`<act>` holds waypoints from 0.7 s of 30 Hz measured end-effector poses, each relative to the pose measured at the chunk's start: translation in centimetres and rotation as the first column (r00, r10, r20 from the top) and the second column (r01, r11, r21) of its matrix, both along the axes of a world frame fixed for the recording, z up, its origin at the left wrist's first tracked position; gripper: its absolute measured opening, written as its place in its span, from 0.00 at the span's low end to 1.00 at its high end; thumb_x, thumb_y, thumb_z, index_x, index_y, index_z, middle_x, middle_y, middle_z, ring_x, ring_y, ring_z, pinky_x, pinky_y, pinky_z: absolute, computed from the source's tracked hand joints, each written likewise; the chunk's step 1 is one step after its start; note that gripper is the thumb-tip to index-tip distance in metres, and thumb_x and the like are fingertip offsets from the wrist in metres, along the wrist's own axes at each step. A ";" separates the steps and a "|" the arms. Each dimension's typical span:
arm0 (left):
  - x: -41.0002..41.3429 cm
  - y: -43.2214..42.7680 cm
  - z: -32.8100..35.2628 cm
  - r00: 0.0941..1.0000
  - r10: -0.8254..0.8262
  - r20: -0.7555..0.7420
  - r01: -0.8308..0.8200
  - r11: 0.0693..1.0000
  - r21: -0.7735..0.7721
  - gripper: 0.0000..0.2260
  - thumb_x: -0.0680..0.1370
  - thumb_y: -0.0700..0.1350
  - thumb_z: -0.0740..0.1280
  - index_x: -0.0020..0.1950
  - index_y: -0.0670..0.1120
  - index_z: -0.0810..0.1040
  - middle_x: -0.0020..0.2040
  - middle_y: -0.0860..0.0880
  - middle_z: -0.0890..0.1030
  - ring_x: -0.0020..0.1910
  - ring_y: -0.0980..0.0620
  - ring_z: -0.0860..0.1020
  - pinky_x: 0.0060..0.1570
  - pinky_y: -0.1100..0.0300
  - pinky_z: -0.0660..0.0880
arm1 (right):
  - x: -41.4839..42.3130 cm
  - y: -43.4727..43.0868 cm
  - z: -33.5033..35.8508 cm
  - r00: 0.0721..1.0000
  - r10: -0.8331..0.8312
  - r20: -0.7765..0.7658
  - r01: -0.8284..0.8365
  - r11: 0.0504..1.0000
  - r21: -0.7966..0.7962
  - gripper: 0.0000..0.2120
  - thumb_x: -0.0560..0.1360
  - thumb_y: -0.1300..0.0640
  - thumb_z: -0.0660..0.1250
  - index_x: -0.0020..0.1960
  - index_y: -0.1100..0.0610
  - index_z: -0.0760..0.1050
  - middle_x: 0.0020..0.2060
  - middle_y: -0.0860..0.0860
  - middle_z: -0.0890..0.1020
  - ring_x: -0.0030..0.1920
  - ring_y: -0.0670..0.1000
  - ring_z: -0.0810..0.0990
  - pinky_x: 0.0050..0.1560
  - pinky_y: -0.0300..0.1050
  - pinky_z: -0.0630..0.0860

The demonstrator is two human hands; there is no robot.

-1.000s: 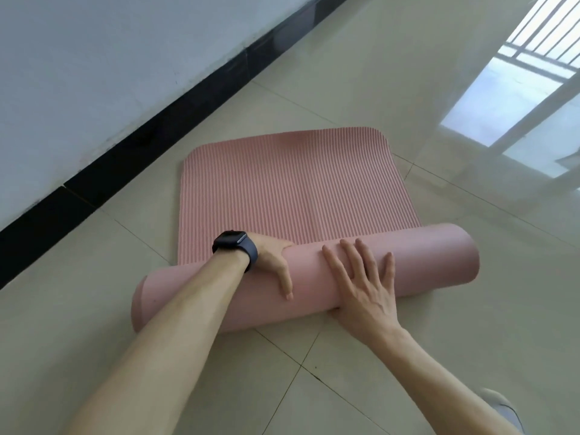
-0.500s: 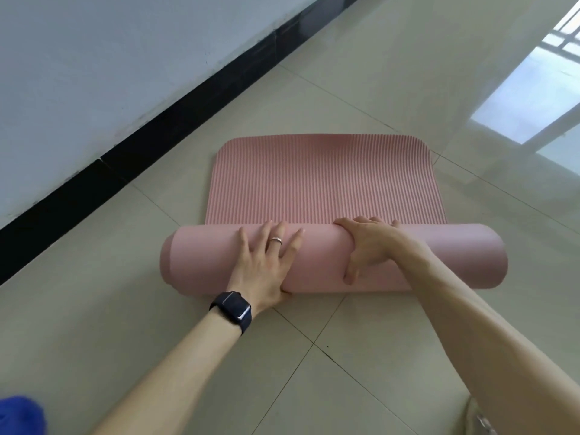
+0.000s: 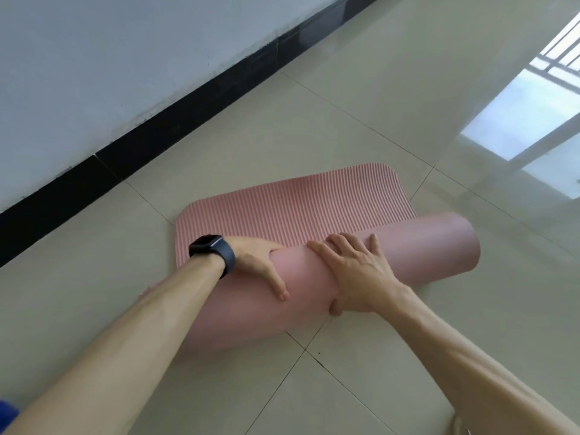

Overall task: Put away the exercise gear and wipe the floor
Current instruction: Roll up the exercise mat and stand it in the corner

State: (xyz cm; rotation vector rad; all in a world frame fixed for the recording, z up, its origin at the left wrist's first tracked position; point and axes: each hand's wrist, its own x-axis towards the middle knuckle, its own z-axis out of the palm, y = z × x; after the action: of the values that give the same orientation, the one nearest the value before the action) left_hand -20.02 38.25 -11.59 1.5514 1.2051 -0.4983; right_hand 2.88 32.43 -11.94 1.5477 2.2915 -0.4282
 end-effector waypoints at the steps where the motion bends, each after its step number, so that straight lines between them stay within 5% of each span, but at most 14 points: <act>1: -0.5 -0.6 -0.1 1.000 0.020 0.016 -0.019 0.999 -0.041 0.33 0.59 0.63 0.81 0.62 0.62 0.76 0.57 0.61 0.81 0.56 0.56 0.81 0.57 0.55 0.78 | -0.2 0.8 0.6 0.999 0.026 0.018 -0.024 0.994 -0.108 0.60 0.54 0.37 0.80 0.76 0.38 0.47 0.72 0.47 0.62 0.74 0.54 0.59 0.72 0.67 0.53; 5: -1.3 -2.7 0.1 0.991 0.134 0.015 -0.132 0.935 0.330 0.40 0.65 0.66 0.74 0.74 0.61 0.65 0.71 0.57 0.69 0.70 0.51 0.68 0.67 0.51 0.68 | -1.2 5.2 1.1 1.000 -0.002 0.028 0.013 0.924 -0.382 0.60 0.54 0.38 0.81 0.78 0.36 0.51 0.75 0.47 0.64 0.74 0.56 0.61 0.74 0.72 0.47; 9: -0.7 -6.6 0.3 0.982 0.145 -0.118 0.008 0.598 0.802 0.21 0.80 0.60 0.57 0.71 0.54 0.69 0.68 0.52 0.74 0.65 0.48 0.73 0.65 0.49 0.67 | -1.2 9.2 0.9 0.983 -0.148 -0.109 0.088 0.898 -0.430 0.63 0.48 0.34 0.79 0.76 0.31 0.49 0.79 0.43 0.55 0.79 0.55 0.55 0.74 0.74 0.44; 14: -0.3 -6.6 -3.2 0.942 0.303 -0.148 -0.039 0.535 0.844 0.29 0.81 0.62 0.47 0.78 0.51 0.62 0.76 0.45 0.67 0.76 0.43 0.63 0.74 0.38 0.54 | -1.3 11.5 1.8 0.938 -0.254 -0.235 0.182 0.940 -0.290 0.38 0.68 0.39 0.72 0.75 0.32 0.60 0.77 0.44 0.63 0.77 0.53 0.59 0.76 0.67 0.44; 17: -0.7 -4.0 -4.1 0.916 0.378 -0.133 -0.055 0.448 0.892 0.27 0.80 0.62 0.49 0.72 0.53 0.72 0.67 0.45 0.78 0.68 0.43 0.73 0.72 0.39 0.58 | -3.0 12.3 0.5 0.954 -0.219 -0.207 0.169 0.958 -0.233 0.27 0.76 0.42 0.58 0.75 0.34 0.62 0.77 0.42 0.63 0.76 0.52 0.62 0.73 0.60 0.55; 21: -1.0 -0.3 -4.1 0.869 0.469 -0.157 -0.075 0.439 0.895 0.24 0.77 0.62 0.51 0.58 0.54 0.82 0.59 0.44 0.83 0.60 0.43 0.78 0.68 0.40 0.60 | -5.1 15.5 -1.4 0.984 -0.162 -0.079 0.150 0.978 -0.148 0.29 0.79 0.35 0.44 0.78 0.40 0.58 0.79 0.44 0.58 0.79 0.51 0.55 0.74 0.60 0.53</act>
State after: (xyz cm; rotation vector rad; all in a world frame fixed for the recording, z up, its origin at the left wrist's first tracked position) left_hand -21.07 37.99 -15.69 2.0714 2.2360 0.1271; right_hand -2.20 47.97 -13.37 1.6738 2.1596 -0.7001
